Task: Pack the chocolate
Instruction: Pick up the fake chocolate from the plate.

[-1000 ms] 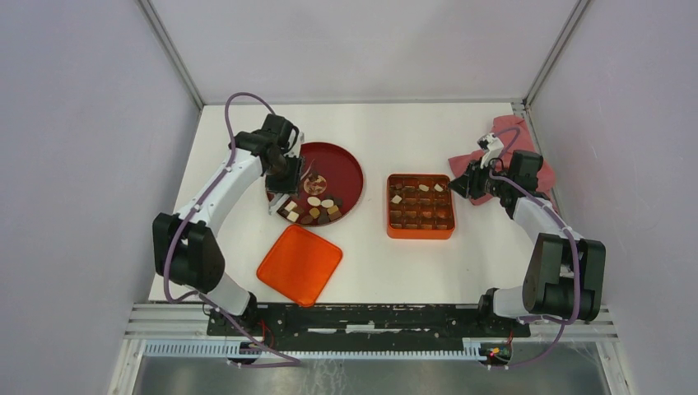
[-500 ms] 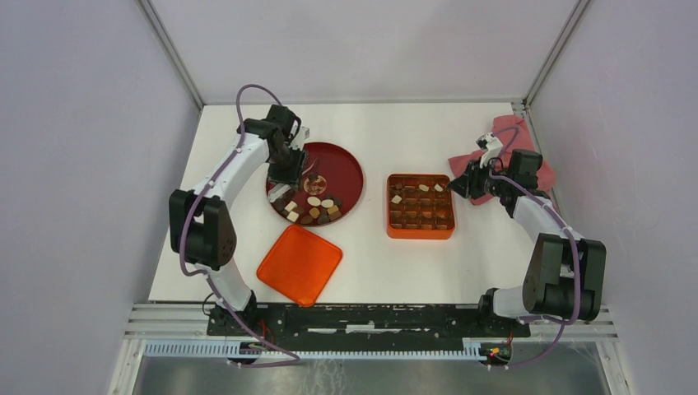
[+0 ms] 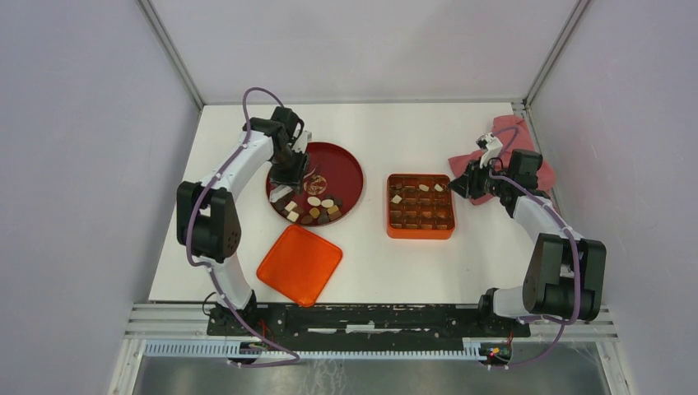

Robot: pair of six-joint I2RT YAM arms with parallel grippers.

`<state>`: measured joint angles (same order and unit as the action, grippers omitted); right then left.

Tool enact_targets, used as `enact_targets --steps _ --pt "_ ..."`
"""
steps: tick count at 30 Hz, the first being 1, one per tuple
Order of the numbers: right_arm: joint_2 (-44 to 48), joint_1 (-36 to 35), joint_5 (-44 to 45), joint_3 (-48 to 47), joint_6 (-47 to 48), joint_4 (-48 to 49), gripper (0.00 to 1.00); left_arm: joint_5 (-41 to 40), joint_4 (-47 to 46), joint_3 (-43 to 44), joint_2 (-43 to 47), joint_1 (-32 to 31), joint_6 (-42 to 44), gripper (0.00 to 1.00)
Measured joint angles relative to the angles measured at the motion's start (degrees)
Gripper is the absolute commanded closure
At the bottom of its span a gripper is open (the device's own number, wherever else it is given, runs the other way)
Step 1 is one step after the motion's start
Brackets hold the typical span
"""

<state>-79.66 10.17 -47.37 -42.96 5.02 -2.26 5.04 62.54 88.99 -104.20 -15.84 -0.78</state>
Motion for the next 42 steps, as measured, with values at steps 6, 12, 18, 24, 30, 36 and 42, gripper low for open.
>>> enact_targets --steps 6,12,18,24,30,36,42 --pt "0.0 0.0 0.0 0.0 0.0 0.0 0.68 0.0 0.2 0.0 -0.2 0.0 0.0 0.55" --pt "0.0 0.0 0.0 0.0 0.0 0.0 0.68 0.0 0.6 0.0 -0.7 0.0 0.0 0.58" --pt "0.1 0.0 0.0 0.0 0.0 0.0 0.68 0.1 1.2 0.0 -1.4 0.0 0.0 0.67" --pt "0.4 0.0 0.0 0.0 0.0 0.0 0.68 0.8 1.7 0.0 -1.5 0.0 0.0 0.98" --pt "0.9 0.0 0.0 0.0 0.0 0.0 0.68 1.3 1.5 0.0 -1.4 0.0 -0.2 0.98" --pt "1.1 0.0 0.0 0.0 0.0 0.1 0.68 3.9 -2.3 -3.1 1.5 0.0 -2.7 0.98" --pt "1.4 0.0 0.0 0.1 -0.2 0.1 0.68 5.6 -4.6 -8.0 5.1 0.0 -5.3 0.98"
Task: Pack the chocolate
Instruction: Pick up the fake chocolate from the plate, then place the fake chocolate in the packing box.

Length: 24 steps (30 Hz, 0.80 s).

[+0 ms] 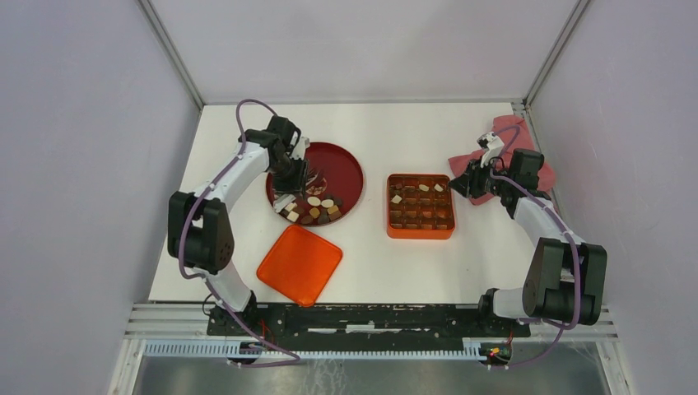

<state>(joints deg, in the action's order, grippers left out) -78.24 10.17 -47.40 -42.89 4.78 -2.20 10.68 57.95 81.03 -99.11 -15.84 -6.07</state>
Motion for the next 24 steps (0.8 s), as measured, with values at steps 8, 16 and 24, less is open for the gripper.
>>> enact_targets --steps 8,16,24 --pt "0.0 0.0 0.0 0.0 0.0 0.0 0.68 3.6 -6.0 -5.7 6.0 0.0 -3.1 0.98" --pt "0.0 0.0 0.0 0.5 0.0 0.1 0.67 9.0 -13.5 -13.8 11.9 0.0 -8.2 0.98" --pt "0.0 0.0 0.0 0.6 -0.2 1.4 0.67 13.3 -19.0 -19.1 15.3 0.0 -12.9 0.98"
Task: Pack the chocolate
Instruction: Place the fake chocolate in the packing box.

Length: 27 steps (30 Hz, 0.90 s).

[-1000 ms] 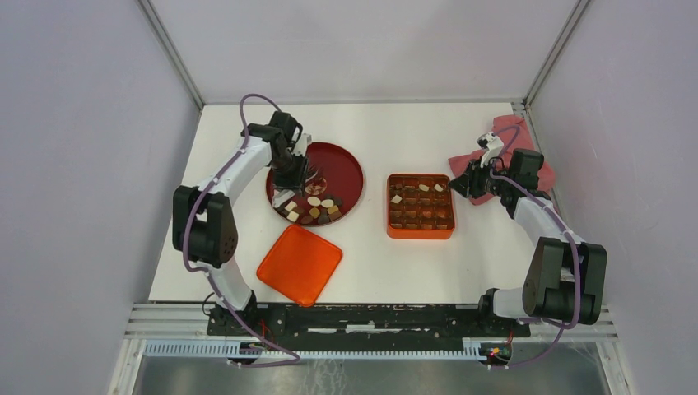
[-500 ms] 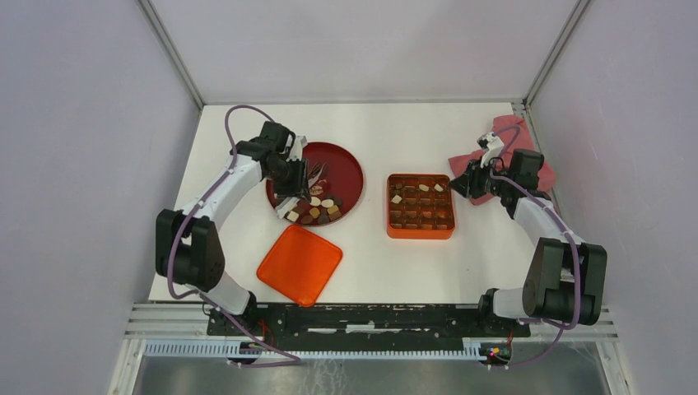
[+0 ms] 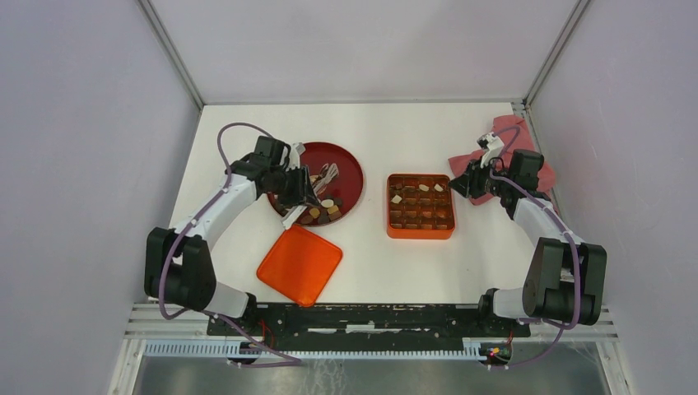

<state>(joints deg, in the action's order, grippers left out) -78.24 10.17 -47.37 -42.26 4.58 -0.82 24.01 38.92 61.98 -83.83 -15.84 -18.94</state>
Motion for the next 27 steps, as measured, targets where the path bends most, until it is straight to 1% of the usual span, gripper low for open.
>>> enact_targets --steps 6,9,11,15,19,23,27 --pt "0.0 0.0 0.0 0.1 -0.1 0.2 0.67 6.2 -6.6 -4.9 3.9 -0.2 -4.0 0.98" --pt "0.0 0.0 0.0 0.3 -0.3 0.4 0.67 8.5 -10.2 -6.8 5.4 -1.2 -5.8 0.98" --pt "0.0 0.0 0.0 0.4 -0.3 0.4 0.67 9.6 -12.4 -7.2 5.9 -3.0 -6.8 0.98" --pt "0.0 0.0 0.0 0.5 -0.3 0.4 0.67 10.0 -16.8 -7.3 6.1 -9.7 -7.9 0.98" --pt "0.0 0.0 0.0 0.5 -0.3 0.4 0.67 8.3 -17.5 -6.2 5.2 -17.1 -7.8 0.98" --pt "0.0 0.0 0.0 0.7 -0.3 0.5 0.67 4.2 -15.2 -0.7 0.5 -23.4 -7.5 0.98" --pt "0.0 0.0 0.0 0.7 -0.3 0.6 0.67 -1.4 -11.8 5.0 -4.1 -27.3 -6.4 0.98"
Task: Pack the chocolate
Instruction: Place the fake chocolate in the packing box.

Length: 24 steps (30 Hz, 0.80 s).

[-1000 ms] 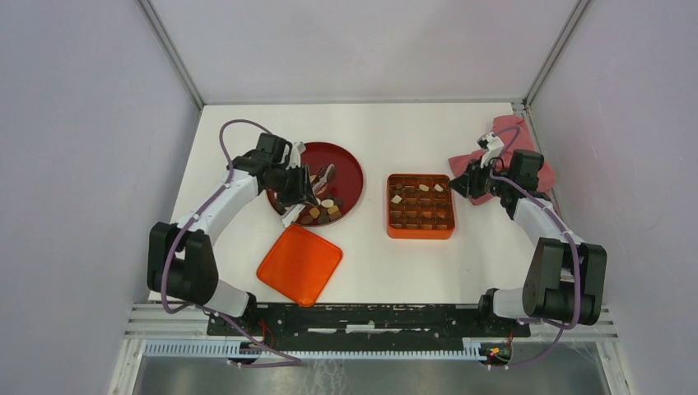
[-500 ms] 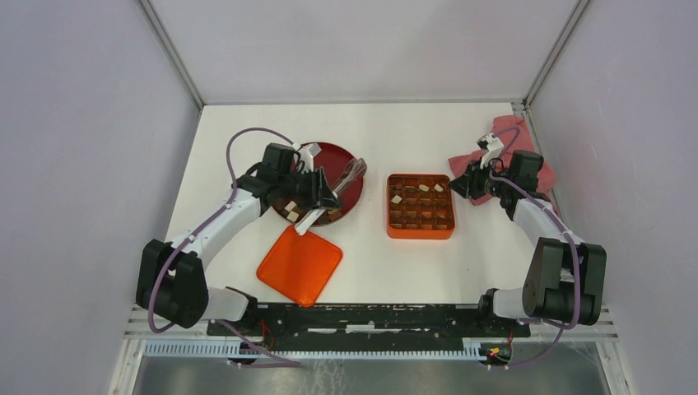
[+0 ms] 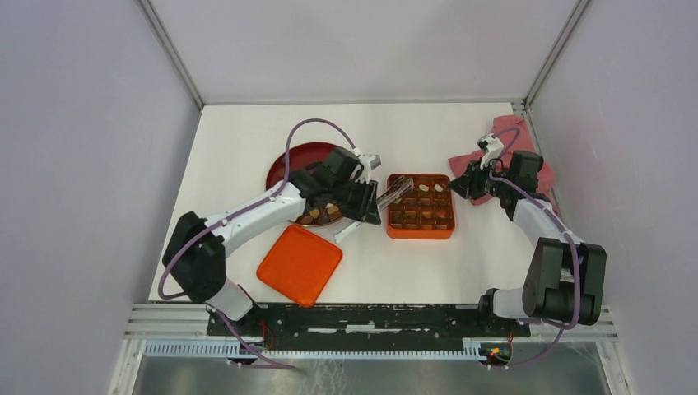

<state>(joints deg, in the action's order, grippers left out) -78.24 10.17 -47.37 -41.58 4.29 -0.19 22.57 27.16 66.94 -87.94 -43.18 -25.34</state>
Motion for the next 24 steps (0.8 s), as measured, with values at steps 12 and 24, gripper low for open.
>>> enact_targets --steps 12,24 --pt "0.0 0.0 0.0 0.2 0.0 0.2 0.67 -13.2 10.4 12.7 -10.2 -8.0 2.7 0.98" --pt "0.0 0.0 0.0 0.2 0.0 0.2 0.67 -17.1 14.0 17.2 -13.9 -9.6 3.7 0.94"
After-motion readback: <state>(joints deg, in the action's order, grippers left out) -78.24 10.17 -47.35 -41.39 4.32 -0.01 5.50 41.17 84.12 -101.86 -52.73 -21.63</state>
